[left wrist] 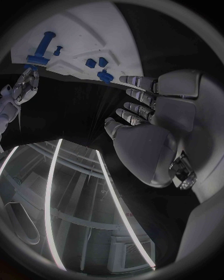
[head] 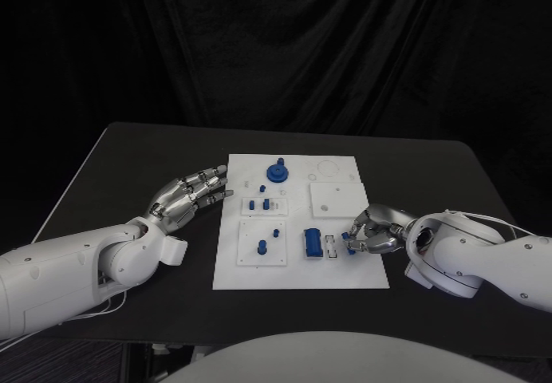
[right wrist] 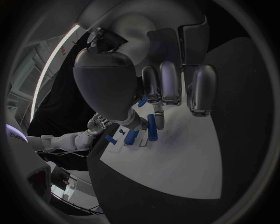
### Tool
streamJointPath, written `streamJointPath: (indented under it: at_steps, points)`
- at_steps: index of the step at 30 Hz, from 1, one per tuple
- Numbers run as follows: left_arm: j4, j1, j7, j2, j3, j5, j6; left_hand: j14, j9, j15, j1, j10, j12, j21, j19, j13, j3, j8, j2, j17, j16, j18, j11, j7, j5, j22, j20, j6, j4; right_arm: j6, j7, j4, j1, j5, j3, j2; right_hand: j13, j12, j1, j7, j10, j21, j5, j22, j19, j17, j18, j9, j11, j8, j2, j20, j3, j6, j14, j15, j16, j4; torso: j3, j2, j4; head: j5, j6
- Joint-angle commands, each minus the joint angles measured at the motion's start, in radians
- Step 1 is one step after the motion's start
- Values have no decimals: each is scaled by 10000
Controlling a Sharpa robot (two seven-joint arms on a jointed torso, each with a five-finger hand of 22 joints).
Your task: Assemble the parts on the task board
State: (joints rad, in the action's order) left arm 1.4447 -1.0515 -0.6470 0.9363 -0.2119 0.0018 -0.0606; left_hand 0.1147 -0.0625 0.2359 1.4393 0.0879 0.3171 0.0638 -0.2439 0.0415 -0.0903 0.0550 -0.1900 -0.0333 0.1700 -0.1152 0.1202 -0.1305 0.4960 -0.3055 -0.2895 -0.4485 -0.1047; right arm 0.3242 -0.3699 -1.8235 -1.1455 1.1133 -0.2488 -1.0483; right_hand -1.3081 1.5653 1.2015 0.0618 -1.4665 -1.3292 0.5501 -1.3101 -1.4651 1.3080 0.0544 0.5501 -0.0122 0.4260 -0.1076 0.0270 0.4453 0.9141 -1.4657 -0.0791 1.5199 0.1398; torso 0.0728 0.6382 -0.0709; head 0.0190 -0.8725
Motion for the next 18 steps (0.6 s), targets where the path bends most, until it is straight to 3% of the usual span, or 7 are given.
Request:
streamJointPath:
  at_steps: [1, 11, 13, 18]
  points:
    - [15, 17, -69, -31, 9, 41, -134, -33, 13, 63, -93, 5, 46, 42, -47, 10, -72, 29, -4, -6, 34, 98, 58, -15, 38, 8, -25, 75, -14, 166, 607, 37, 14, -1181, 2, 89, -2627, 55, -163, -17, -1043, -38, 63, -1897, -329, 1852, -2, -2, -33, 38, -20, 4, 131, -9, -899, -13, 40, -72, 10, 4, -15, 18, -1]
    - [26, 17, -55, -30, 9, 41, -124, -33, 13, 63, -93, 5, 46, 42, -47, 10, -72, 29, -4, -6, 34, 98, 58, -15, 38, 8, -25, 75, -14, -432, 354, 212, 16, -1503, 2, 346, -2627, 55, -593, 5, -1043, -1, -162, -1877, -302, 1803, 11, 23, -9, 70, -16, 22, 116, -109, -885, 9, 15, 36, 19, 11, -6, 13, -1]
    - [24, 17, -54, -40, 9, 41, -126, -33, 13, 63, -93, 5, 46, 42, -47, 10, -72, 29, -4, -6, 34, 98, 58, -15, 38, 8, -25, 75, -14, -541, 268, 255, 17, -1517, 2, 389, -2627, 55, -800, 15, -1043, 43, 52, -1861, -281, 1768, 21, 31, 4, 85, -34, 33, -10, -124, -876, 22, -6, 118, 21, 10, -12, 14, -1]
    - [20, 18, -50, -53, 9, 41, -139, -33, 13, 63, -93, 5, 46, 42, -47, 10, -72, 29, -4, -6, 34, 98, 58, -15, 38, 8, -25, 75, -14, -687, 73, 354, 17, -1532, 2, 470, -2627, 55, -902, 3, -1043, 73, 30, -1850, -265, 1757, 30, 51, -1, 127, -14, 36, -105, -95, -873, 20, -13, 143, 14, 9, -16, 17, -1]
